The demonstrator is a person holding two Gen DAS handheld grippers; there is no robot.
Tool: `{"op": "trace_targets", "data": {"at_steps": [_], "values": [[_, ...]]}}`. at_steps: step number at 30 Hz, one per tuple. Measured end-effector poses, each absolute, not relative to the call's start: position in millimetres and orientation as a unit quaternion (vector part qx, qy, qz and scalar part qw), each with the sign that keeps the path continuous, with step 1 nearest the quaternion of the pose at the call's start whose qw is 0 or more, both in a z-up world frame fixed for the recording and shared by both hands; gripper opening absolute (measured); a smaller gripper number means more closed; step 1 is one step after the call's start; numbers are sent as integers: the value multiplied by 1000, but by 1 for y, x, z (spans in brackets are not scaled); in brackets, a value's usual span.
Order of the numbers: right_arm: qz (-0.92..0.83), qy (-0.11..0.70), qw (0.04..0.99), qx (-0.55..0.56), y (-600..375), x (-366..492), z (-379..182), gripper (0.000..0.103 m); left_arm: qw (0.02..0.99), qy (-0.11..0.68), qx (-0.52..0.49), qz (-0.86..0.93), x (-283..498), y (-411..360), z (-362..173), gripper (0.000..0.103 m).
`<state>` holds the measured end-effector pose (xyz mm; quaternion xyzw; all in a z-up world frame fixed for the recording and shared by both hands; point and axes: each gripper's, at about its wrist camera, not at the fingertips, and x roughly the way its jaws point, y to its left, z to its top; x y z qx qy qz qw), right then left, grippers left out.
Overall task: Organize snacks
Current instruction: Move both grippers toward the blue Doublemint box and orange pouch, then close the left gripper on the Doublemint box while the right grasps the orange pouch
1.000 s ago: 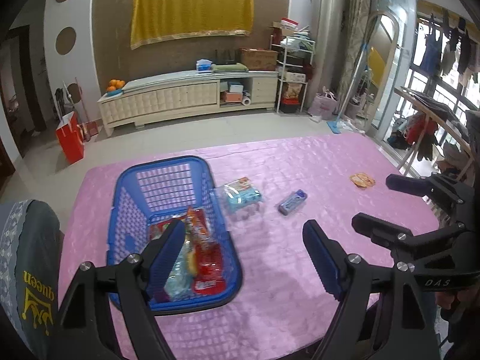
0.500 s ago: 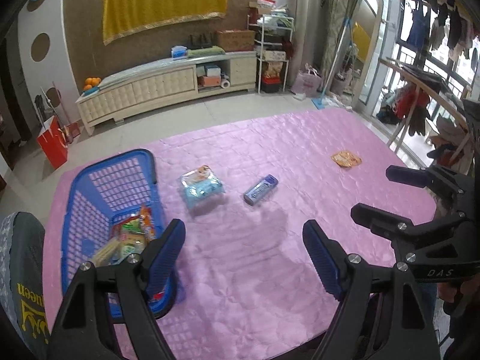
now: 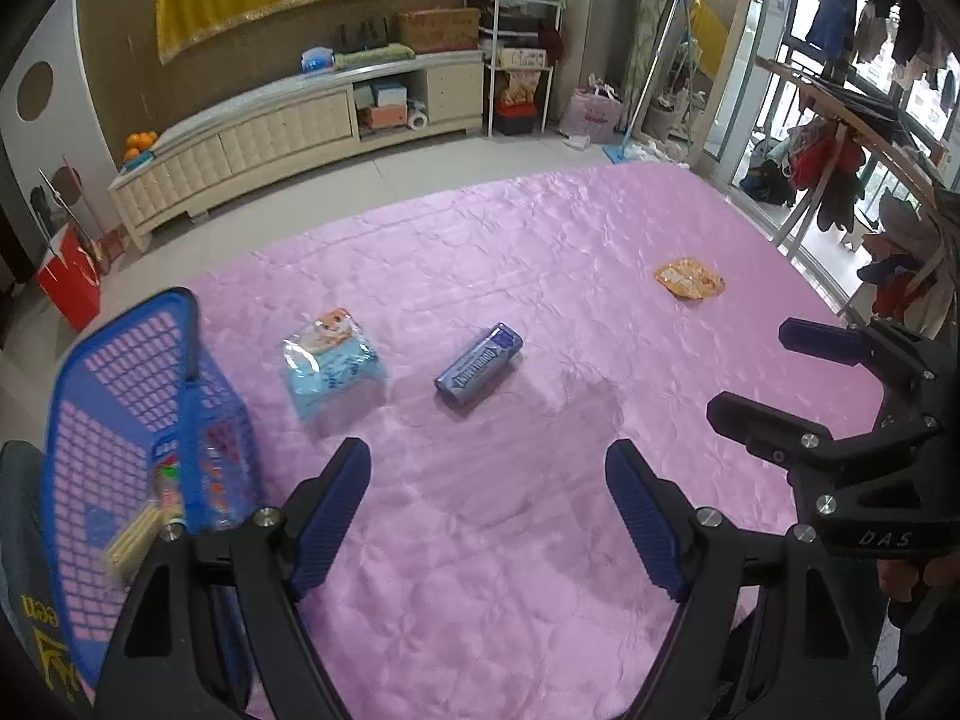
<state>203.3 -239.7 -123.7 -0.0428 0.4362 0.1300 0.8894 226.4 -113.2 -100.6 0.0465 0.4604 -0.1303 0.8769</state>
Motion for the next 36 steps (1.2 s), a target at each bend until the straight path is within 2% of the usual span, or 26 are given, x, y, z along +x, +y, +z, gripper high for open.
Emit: {"op": "trace_targets", "data": {"at_steps": [19,22,26,34,36], "values": [[110,455,883,-47,-252,271,-177,89,856,496,42,-137,312,-131,-181,79],[113,459,881,-34,-254,279,-186,89,853,503,28,-137,326,-128,-191,76],[115,457,882,-18,-257,285,-196,89,853,500,57,-138,339,-132,-197,66],[112,435,893,-24,-263,285,-200,89,836,518,93,-157,356,-147,-221,65],[107,431,896,-29,-265,282,-200,89,833,524,93,-150,360,-149,-228,61]]}}
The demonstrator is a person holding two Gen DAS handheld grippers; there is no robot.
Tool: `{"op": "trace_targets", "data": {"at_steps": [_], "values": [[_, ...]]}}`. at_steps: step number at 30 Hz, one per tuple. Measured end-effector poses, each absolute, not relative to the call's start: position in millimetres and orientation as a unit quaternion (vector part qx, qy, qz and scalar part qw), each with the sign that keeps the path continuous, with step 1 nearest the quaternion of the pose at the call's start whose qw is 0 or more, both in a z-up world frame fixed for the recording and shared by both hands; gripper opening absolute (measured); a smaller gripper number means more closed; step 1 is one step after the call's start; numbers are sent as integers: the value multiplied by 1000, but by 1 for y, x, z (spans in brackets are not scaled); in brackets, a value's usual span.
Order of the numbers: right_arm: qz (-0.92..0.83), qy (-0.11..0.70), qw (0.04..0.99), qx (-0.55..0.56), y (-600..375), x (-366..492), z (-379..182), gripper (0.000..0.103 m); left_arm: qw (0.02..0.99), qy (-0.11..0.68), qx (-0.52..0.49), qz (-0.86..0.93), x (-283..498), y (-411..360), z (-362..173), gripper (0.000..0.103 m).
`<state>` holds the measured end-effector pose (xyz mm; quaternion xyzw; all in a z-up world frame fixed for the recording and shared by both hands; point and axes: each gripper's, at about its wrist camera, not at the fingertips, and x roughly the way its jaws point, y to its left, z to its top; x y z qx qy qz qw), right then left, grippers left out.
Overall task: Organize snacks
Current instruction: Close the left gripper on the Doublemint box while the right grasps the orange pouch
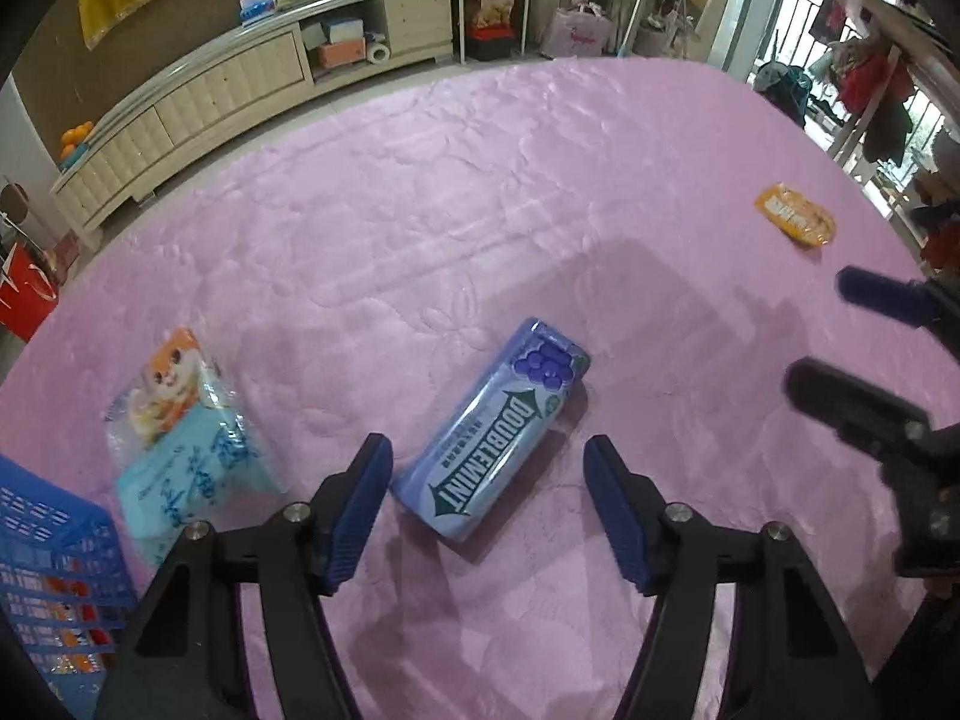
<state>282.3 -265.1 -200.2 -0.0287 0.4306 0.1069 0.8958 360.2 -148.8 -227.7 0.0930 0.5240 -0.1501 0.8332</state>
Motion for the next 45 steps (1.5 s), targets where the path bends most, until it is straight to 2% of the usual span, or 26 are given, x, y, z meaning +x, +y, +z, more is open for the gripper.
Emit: {"op": "trace_targets", "data": {"at_steps": [5,9,12,18,27,30,34,45], "values": [[105,428,897,-39,-270,279,-203,89,833,529,85,-140,370,-150,-228,51],[99,427,898,-24,-279,280,-202,89,829,534,91,-143,368,-160,-227,37],[93,427,899,-10,-289,279,-199,89,827,537,89,-143,365,-171,-226,34],[90,429,898,38,-320,284,-191,89,832,531,72,-142,354,-188,-216,32],[90,445,890,27,-361,302,-190,89,852,490,79,-164,355,-230,-179,29],[82,449,890,2,-370,312,-196,90,853,488,86,-167,359,-241,-180,28],[55,440,896,-9,-385,319,-201,99,851,487,84,-175,368,-247,-183,28],[81,478,875,2,-405,354,-230,100,830,509,102,-204,369,-269,-203,28]]}}
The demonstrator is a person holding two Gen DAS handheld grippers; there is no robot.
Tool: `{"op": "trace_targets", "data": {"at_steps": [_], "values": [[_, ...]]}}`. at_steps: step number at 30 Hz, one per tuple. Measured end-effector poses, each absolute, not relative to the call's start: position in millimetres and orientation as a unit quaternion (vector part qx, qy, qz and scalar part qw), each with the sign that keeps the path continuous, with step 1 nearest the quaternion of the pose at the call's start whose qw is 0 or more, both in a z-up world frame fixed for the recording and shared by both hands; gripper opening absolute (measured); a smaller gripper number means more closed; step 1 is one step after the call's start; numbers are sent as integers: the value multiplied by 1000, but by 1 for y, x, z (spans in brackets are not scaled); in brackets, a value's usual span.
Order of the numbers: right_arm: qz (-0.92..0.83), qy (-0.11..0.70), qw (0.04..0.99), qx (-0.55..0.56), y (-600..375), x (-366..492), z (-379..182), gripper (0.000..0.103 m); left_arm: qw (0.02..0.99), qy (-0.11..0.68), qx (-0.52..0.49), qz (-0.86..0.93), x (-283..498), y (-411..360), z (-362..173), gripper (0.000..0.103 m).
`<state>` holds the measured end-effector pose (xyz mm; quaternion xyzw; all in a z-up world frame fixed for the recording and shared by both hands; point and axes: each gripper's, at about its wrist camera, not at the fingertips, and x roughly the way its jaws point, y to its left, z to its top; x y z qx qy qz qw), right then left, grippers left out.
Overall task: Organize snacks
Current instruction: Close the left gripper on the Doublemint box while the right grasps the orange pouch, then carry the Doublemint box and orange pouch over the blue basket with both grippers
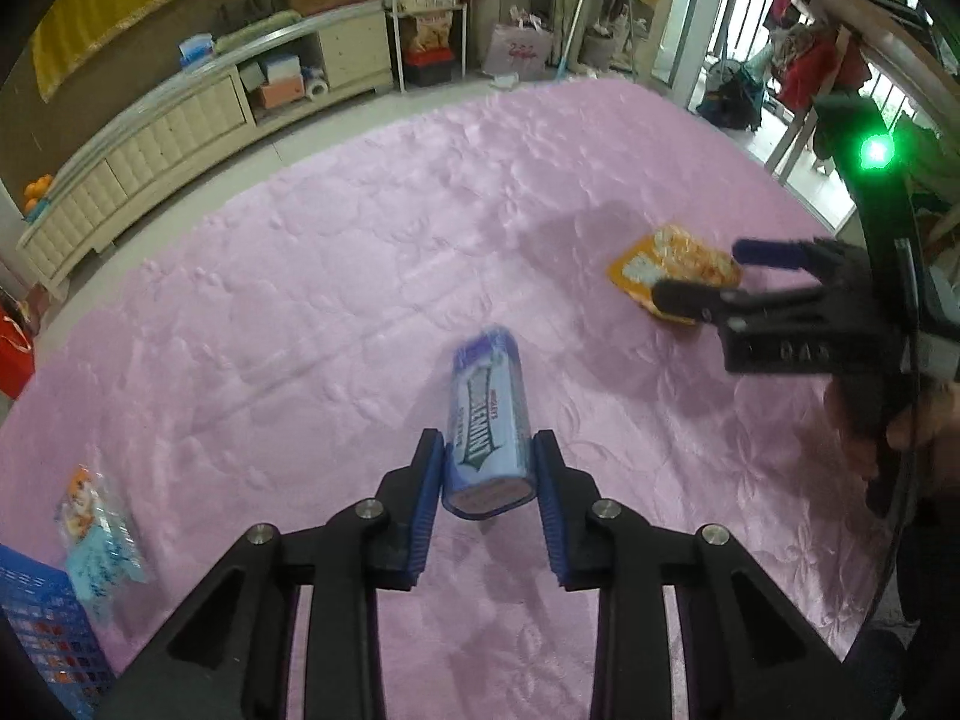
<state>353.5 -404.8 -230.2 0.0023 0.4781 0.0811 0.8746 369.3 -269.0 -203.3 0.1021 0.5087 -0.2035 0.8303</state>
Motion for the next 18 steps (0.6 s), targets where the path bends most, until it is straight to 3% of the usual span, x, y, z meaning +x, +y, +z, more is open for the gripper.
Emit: {"op": "trace_targets", "data": {"at_steps": [7,11,14,17,18], "values": [[97,476,873,-45,-396,351,-234,100,812,538,86,-211,378,-274,-227,28],[97,475,873,-56,-392,356,-234,100,805,545,59,-226,387,-271,-227,40],[96,472,874,-61,-388,356,-236,100,806,547,46,-221,393,-271,-227,40],[103,467,876,-68,-381,355,-234,91,809,546,46,-213,397,-272,-228,40],[108,466,876,-70,-380,354,-234,89,811,545,51,-207,395,-274,-229,36]]}}
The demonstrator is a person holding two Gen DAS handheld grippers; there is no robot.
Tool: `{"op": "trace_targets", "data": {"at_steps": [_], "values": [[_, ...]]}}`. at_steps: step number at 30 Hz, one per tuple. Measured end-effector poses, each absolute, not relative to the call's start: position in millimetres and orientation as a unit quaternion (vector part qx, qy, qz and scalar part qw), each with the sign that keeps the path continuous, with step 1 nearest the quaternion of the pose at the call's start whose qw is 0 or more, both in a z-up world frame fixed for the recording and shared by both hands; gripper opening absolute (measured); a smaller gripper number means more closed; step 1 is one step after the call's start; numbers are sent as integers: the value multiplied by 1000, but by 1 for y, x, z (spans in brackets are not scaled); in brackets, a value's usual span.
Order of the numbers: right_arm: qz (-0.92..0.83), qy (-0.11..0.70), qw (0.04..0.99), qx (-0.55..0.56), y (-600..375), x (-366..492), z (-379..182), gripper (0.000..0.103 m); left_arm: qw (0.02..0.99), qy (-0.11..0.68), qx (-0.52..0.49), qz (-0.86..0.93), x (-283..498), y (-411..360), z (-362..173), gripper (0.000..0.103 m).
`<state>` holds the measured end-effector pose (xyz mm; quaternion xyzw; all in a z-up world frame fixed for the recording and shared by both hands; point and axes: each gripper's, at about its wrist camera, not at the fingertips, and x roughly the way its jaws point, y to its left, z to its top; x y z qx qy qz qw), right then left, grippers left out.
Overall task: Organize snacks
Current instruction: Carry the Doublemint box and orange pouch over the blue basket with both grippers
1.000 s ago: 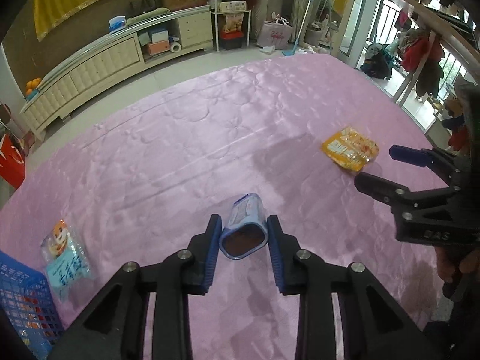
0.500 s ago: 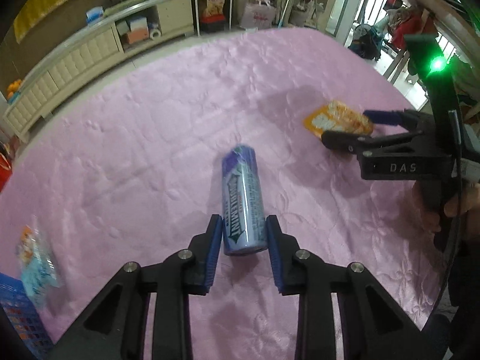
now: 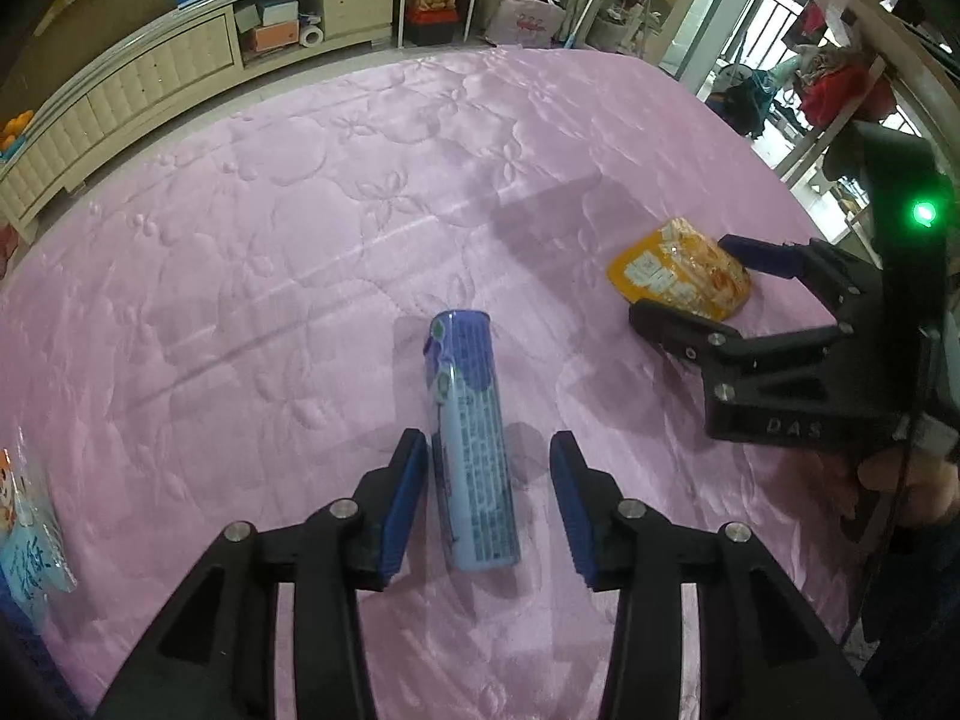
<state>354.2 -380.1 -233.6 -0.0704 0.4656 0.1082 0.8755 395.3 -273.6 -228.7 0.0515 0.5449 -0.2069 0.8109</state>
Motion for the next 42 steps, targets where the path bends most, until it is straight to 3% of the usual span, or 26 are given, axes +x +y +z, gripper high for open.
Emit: {"op": "trace_targets", "data": {"at_steps": [2,3,5,6,7,8,21,42], "values": [[115,463,876,-73,-378,353,-232,81,817,540,72,-190,394,-279,-229,22],[118,462,876,-75,-376,351,-231,78,818,538,77,-187,393,-280,-230,21],[121,457,878,-73,-375,350,-229,59,820,534,80,-189,391,-280,-230,20],[121,456,879,-70,-375,350,-228,46,821,533,78,-190,391,-279,-230,20],[112,452,882,-70,-376,350,-227,20,822,532,69,-190,390,-276,-230,20],[109,452,883,-64,-378,350,-227,6,823,532,62,-190,390,-274,-230,20],[124,424,897,-9,-379,330,-191,4,836,515,32,-186,377,-244,-205,20],[170,370,912,-53,-285,243,-79,4,891,420,5,-173,290,-158,-81,20]]}}
